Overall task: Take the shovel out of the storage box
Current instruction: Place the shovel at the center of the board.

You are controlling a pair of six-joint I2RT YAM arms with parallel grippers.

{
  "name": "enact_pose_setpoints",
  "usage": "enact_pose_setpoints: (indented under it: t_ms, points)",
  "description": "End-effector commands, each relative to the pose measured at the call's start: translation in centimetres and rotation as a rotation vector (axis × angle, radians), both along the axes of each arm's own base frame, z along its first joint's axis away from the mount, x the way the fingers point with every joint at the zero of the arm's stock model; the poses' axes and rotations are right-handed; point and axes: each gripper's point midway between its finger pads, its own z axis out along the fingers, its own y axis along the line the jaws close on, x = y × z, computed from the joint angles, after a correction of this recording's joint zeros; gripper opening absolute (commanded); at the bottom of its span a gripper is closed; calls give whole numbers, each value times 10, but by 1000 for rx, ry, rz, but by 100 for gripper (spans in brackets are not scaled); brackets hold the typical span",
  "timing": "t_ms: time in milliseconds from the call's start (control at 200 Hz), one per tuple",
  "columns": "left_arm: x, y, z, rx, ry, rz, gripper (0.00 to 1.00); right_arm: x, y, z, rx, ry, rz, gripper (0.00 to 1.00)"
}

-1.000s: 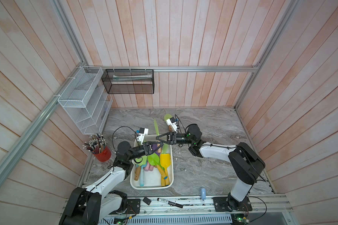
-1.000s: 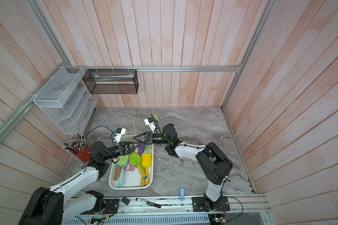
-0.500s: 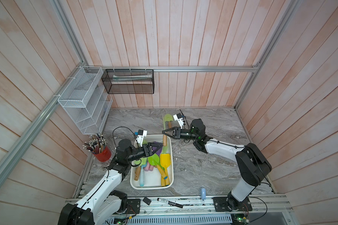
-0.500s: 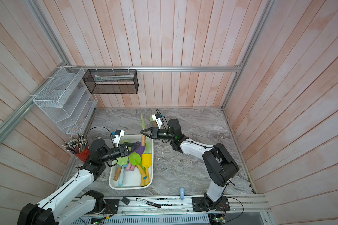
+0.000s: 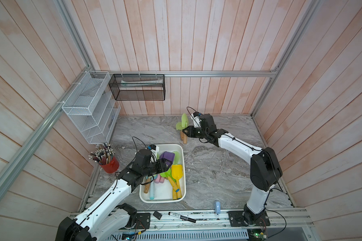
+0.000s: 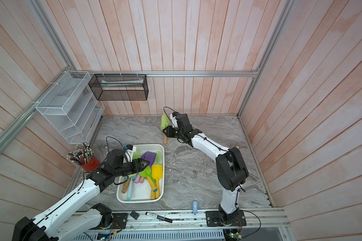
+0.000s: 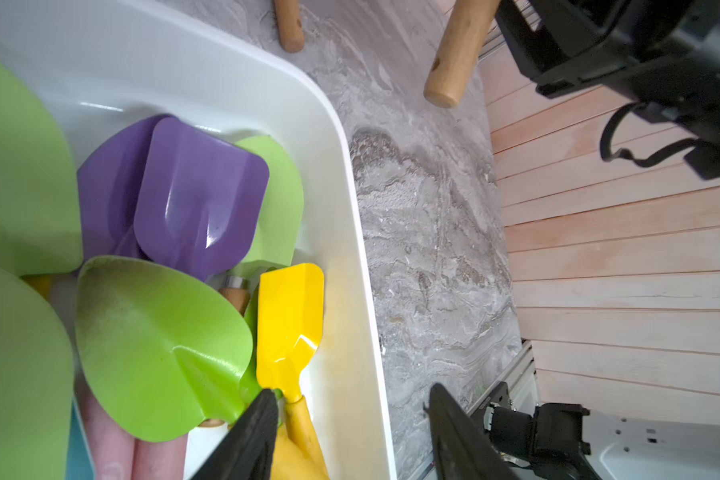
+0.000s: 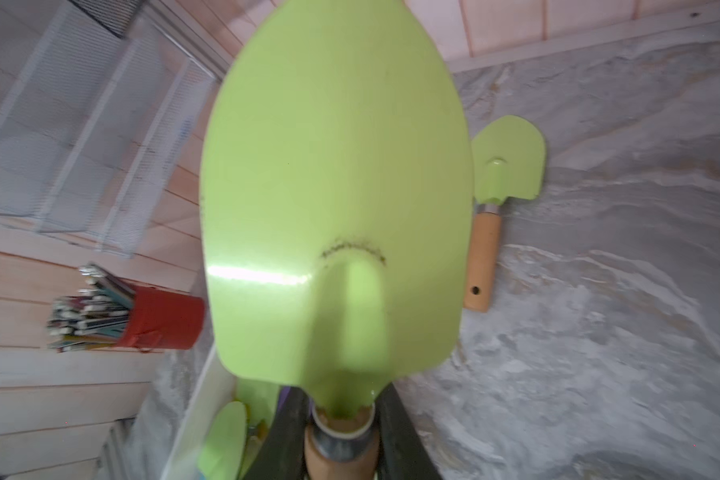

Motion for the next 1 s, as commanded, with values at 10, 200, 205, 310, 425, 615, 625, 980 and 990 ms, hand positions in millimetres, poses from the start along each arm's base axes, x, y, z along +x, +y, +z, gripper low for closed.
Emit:
enact_pose_setpoints:
  t_ms: [10, 200, 205, 310, 425, 615, 625, 980, 990]
  points:
    - [-3, 3, -8, 77, 12, 25, 61, 26, -39, -47, -260, 24, -110, 15]
    - [-13, -9, -16, 59, 28, 7, 61, 59, -53, -80, -352, 52, -142, 15]
    - [-13, -9, -16, 58, 28, 6, 61, 60, -52, -81, -354, 54, -141, 15]
    - [-19, -15, -19, 40, 38, -6, 61, 71, -54, -97, -378, 75, -145, 15]
    - [-24, -18, -24, 29, 46, -11, 61, 82, -55, -114, -396, 94, -150, 15]
    - [-30, -18, -25, 23, 54, -15, 61, 93, -53, -133, -410, 116, -157, 15]
    - [-30, -18, -25, 23, 54, -16, 61, 94, -53, -134, -410, 118, -157, 15]
    - [-36, -18, -28, 14, 64, -20, 62, 120, -54, -153, -459, 130, -190, 16]
    - [-36, -18, -29, 14, 65, -20, 62, 120, -54, -154, -461, 132, -190, 16]
